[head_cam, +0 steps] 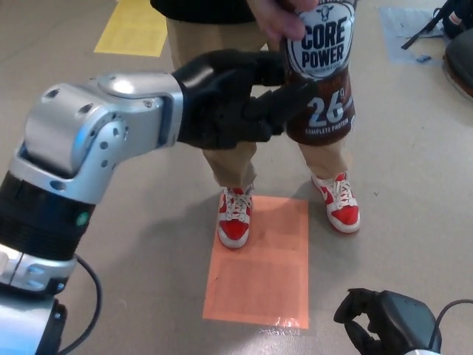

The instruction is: The robot recieved a bottle of protein shake from a person using its left hand and then shake the protein up and down 2 two times and hand it back to the person

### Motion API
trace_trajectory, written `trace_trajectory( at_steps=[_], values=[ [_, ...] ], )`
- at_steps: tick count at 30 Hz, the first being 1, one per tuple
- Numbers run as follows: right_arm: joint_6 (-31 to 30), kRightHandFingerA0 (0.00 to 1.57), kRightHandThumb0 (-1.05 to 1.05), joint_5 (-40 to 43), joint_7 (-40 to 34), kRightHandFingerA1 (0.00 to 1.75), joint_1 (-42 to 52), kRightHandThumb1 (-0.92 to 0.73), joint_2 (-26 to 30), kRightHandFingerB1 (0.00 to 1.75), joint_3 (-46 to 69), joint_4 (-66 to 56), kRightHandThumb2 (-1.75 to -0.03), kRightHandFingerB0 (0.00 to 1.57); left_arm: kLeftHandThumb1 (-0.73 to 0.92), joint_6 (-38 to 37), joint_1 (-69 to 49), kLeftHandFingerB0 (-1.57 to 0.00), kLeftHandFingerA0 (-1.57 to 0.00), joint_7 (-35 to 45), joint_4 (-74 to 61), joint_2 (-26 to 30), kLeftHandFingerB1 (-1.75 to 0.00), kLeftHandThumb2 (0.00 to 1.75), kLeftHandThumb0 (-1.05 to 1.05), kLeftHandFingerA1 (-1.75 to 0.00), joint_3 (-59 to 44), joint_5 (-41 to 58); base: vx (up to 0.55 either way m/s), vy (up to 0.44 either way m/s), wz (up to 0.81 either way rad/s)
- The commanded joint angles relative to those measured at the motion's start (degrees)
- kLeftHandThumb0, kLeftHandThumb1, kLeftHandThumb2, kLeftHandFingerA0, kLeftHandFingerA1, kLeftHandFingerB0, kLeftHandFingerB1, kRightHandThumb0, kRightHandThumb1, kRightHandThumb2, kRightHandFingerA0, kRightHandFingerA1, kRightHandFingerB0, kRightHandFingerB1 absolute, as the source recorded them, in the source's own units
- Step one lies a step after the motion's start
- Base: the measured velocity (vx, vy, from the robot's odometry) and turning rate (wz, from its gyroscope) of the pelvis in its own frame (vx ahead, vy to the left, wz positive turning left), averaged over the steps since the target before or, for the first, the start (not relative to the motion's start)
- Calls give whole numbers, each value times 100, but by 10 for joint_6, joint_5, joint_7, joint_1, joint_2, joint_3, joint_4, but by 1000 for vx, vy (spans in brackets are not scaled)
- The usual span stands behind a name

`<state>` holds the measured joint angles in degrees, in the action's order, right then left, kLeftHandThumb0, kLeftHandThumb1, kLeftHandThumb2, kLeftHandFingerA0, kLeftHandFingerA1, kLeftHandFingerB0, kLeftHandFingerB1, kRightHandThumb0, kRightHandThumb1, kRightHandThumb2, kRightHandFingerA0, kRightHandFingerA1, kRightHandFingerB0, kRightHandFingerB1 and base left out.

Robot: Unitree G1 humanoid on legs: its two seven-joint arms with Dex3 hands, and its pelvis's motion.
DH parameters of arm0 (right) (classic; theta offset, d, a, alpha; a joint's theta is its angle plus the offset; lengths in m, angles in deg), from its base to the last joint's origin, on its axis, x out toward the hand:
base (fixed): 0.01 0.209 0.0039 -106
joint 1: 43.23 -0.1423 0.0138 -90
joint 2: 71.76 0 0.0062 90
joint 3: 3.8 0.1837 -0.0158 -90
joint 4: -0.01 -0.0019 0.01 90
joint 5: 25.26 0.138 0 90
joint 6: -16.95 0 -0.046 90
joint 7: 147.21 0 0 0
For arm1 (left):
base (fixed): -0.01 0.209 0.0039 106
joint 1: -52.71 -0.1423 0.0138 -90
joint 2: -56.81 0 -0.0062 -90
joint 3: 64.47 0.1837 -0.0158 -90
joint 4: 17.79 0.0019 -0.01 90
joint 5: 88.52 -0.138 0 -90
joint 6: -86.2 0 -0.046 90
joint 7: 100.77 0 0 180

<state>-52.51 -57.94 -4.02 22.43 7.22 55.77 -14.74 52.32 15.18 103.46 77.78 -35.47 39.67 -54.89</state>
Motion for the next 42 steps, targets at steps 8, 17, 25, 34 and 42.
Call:
trace_trajectory(
  at_steps=[8, 17, 25, 34, 42],
  values=[
    [12, 75, -52, 5, 17, 74, 6, -62, 2, 76, 26, 7, -104, 87, 52, -10, -23, 0, -8, -11, 29, -13, -2, 87, -82, -27, -25, -48, 0, 0, 0],
    [7, 77, -52, -7, 13, 79, 0, -56, 2, 83, 29, 7, -114, 86, 48, -83, -49, 0, 0, -106, -13, -54, -7, 85, -77, -8, -33, -132, 0, 0, 0],
    [13, 83, -51, -5, 18, 82, -4, -56, 3, 82, 33, 8, -115, 87, 50, -180, -64, 0, 0, -138, -7, -77, 0, 84, -83, 0, -29, -194, 0, 0, 0],
    [9, 86, -52, -12, 16, 83, -6, -57, 2, 81, 27, 8, -117, 87, 44, -211, -61, 0, 0, -163, -5, -97, -17, 83, -68, -20, -31, -230, 0, 0, 0],
    [16, 88, -50, -7, 25, 84, -5, -54, 2, 81, 31, 7, -117, 87, 87, -366, -110, -77, -103, -292, 7, -123, -54, 66, -18, -56, -8, -348, 0, 0, 0]
  ],
)
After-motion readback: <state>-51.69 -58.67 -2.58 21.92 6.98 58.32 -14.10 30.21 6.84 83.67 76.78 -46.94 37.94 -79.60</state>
